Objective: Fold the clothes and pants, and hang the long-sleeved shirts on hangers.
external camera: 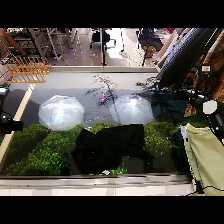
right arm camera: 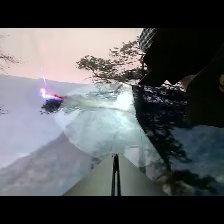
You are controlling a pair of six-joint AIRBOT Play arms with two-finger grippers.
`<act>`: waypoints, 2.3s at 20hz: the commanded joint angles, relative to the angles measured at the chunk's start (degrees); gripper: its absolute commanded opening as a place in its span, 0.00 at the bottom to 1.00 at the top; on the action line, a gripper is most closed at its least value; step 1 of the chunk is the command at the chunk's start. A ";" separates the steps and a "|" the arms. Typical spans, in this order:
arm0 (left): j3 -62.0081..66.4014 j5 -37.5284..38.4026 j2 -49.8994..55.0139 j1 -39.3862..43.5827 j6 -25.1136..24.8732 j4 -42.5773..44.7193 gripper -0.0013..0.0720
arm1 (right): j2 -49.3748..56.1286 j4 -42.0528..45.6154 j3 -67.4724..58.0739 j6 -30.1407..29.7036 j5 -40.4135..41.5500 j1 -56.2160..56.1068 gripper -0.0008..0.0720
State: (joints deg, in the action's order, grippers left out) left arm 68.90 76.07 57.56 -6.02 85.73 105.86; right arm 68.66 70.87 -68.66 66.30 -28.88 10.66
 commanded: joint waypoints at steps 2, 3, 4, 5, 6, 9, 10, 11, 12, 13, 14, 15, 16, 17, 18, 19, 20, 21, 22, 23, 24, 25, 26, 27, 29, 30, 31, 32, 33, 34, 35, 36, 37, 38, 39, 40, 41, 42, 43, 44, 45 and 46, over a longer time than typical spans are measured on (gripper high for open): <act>0.04 0.00 0.02 -0.04 0.00 0.00 0.02 | 0.02 -0.02 0.02 0.02 0.00 -0.04 0.04; 0.04 0.00 0.02 -0.04 0.02 0.00 0.02 | 0.02 -0.02 0.02 0.02 0.00 -0.04 0.04; 0.04 0.00 0.02 -0.04 0.02 -0.02 0.02 | 0.02 -0.02 0.02 0.02 0.00 -0.04 0.04; 0.04 0.00 0.02 -0.04 0.02 -0.07 0.02 | 0.02 -0.02 0.02 0.02 0.00 -0.04 0.04; 0.04 -0.02 0.02 -0.02 0.04 -0.28 0.02 | 0.02 -0.02 0.02 0.02 -0.02 -0.04 0.04; 0.04 -0.46 0.07 -0.04 0.96 -6.82 0.03 | 0.04 -0.02 0.02 0.02 0.00 -0.04 0.04; -0.02 -0.50 0.11 -0.04 0.90 -10.16 0.02 | 0.02 -0.02 0.02 0.02 0.00 -0.04 0.04; -0.07 -1.18 0.37 -0.04 0.90 -13.64 0.03 | 0.02 -0.02 0.02 0.02 -0.02 -0.04 0.04; -0.11 -2.23 0.79 -0.02 0.87 -17.64 0.13 | 0.02 -0.02 0.02 0.02 0.00 -0.04 0.04; -0.44 -2.23 1.36 -0.02 0.87 -22.60 0.58 | 0.02 -0.02 0.02 0.02 0.00 -0.04 0.04; -0.94 -2.34 2.19 -0.02 0.90 -26.71 0.98 | 0.04 -0.22 0.02 0.07 0.09 -0.04 0.04; -1.64 -2.47 3.06 -0.02 1.11 -29.83 0.97 | 0.04 -1.42 0.02 0.59 0.24 -0.04 0.04; -2.54 -2.49 4.13 -0.02 1.31 -32.37 0.97 | 0.02 -3.39 0.02 0.61 0.70 -0.07 0.04; -3.69 -2.82 5.42 -0.02 1.31 -34.27 0.97 | 0.04 -5.42 0.02 0.61 0.92 -0.07 0.04; -4.74 -2.75 7.02 -0.02 1.31 -35.80 0.96 | 0.02 -6.71 0.02 0.63 1.20 -0.07 0.04; -5.66 -2.80 8.74 0.02 1.29 -37.00 0.96 | -0.04 -9.53 0.02 0.70 1.42 -0.07 0.04; -6.51 -2.99 10.88 0.26 1.29 -37.88 0.96 | -0.13 -12.72 0.02 0.68 1.46 -0.07 0.04; -6.93 -3.23 13.16 0.33 1.29 -38.95 0.97 | -0.48 -14.71 -0.09 0.66 1.49 -0.04 0.04; -6.97 -3.23 16.02 0.44 1.29 -40.76 0.97 | -0.92 -14.51 -0.39 0.63 0.24 -0.04 0.04; -6.97 -3.21 18.75 0.44 1.31 -43.17 0.97 | -1.62 -13.16 -0.63 0.37 -2.36 0.02 0.04; -6.97 -3.19 21.57 0.44 1.31 -46.47 0.97 | -2.25 -10.58 -0.74 0.22 -4.85 0.07 0.04; -6.97 -3.26 24.02 0.37 1.31 -49.29 0.97 | -2.93 -6.93 -0.74 0.13 -8.35 0.17 0.10; -6.93 -3.15 26.40 0.28 1.18 -52.70 0.97 | -3.52 -4.72 -0.72 0.20 -11.58 0.96 0.29; -6.91 -3.04 28.15 0.20 -0.90 -56.50 0.97 | -4.00 -4.55 -0.72 0.20 -14.67 2.69 0.43; -6.80 -4.02 30.16 0.20 -12.35 -66.97 0.97 | -4.46 -4.87 -0.72 -0.13 -21.27 7.82 0.44; -6.78 -5.20 30.25 0.26 -18.16 -70.47 0.97 | -4.42 -6.12 -0.66 -2.58 -26.40 10.58 0.44; -6.78 -6.80 30.23 0.50 -21.84 -71.23 0.97 | -4.35 -8.24 -0.17 -8.02 -33.51 13.38 0.44; -6.80 -8.09 30.27 0.63 -23.52 -70.12 0.97 | -4.33 -10.45 0.98 -12.37 -39.93 15.67 0.44; -6.78 -9.57 30.27 0.63 -23.61 -67.54 0.97 | -4.35 -12.87 3.10 -16.83 -46.16 17.46 0.44; -6.80 -10.91 30.27 0.63 -23.61 -65.09 0.97 | -4.37 -13.68 6.10 -20.04 -49.72 18.03 0.45; -6.78 -12.13 30.27 0.63 -23.63 -63.56 0.97 | -4.37 -13.70 9.53 -21.70 -50.64 17.31 0.49; -6.78 -13.25 30.27 0.63 -23.67 -63.43 0.97 | -4.37 -13.81 13.33 -23.21 -50.27 15.63 0.53; -6.78 -14.84 30.27 0.68 -23.69 -63.45 0.97 | -4.37 -14.14 17.44 -25.51 -48.52 12.87 0.64; -6.78 -16.79 30.42 0.68 -24.22 -63.56 0.97 | -4.37 -13.77 21.20 -29.09 -46.45 9.25 0.70; -6.73 -17.86 30.80 0.68 -27.78 -64.15 0.97 | -4.35 -12.50 24.02 -31.45 -43.80 5.70 0.78; -6.71 -17.79 31.39 0.79 -31.21 -64.32 0.97 | -4.35 -10.51 26.05 -31.45 -40.85 2.19 0.83; -6.71 -17.79 32.06 1.09 -32.04 -64.11 0.97 | -4.31 -8.26 27.45 -31.43 -38.45 -1.33 0.83; -6.67 -17.84 32.68 1.79 -32.04 -64.06 0.96 | -4.22 -6.60 28.22 -31.43 -36.41 -4.50 0.83; -6.51 -17.79 33.48 2.69 -32.04 -64.06 0.96 | -3.96 -5.55 28.44 -31.47 -35.21 -7.19 0.83; -6.40 -17.81 34.27 3.69 -32.04 -64.08 0.96 | -3.37 -4.48 28.44 -31.45 -34.05 -9.81 0.83; -6.38 -17.77 35.08 4.85 -32.04 -64.06 0.96 | -2.71 -3.37 28.44 -31.43 -33.14 -11.89 0.83; -6.38 -17.77 35.74 5.86 -32.02 -64.06 0.96 | -2.01 -2.47 28.44 -31.43 -32.52 -13.55 0.82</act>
State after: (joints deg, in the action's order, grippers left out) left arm 62.37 59.02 91.42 -2.48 55.18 41.71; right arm 65.41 64.58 -41.76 36.23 -65.19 3.51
